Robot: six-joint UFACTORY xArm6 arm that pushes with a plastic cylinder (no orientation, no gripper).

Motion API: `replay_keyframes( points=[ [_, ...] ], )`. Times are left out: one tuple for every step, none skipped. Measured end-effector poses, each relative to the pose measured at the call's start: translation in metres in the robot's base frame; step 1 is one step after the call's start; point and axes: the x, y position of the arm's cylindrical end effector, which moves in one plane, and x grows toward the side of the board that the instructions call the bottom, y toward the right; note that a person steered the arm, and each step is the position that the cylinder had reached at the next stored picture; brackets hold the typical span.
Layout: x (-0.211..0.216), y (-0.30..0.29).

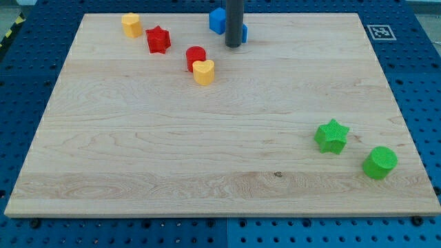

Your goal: Slide the red circle left a bit

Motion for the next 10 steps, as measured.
replay_keyframes(
  points=[
    [-0.004,0.0],
    [0.001,0.0],
    [0.023,-0.008],
    [0.032,-0.013],
    [0.034,-0.014],
    [0.048,-0.021],
    [0.048,-0.021],
    [0.048,-0.028],
    [0.05,-0.052],
    [0.059,-0.082]
  ],
)
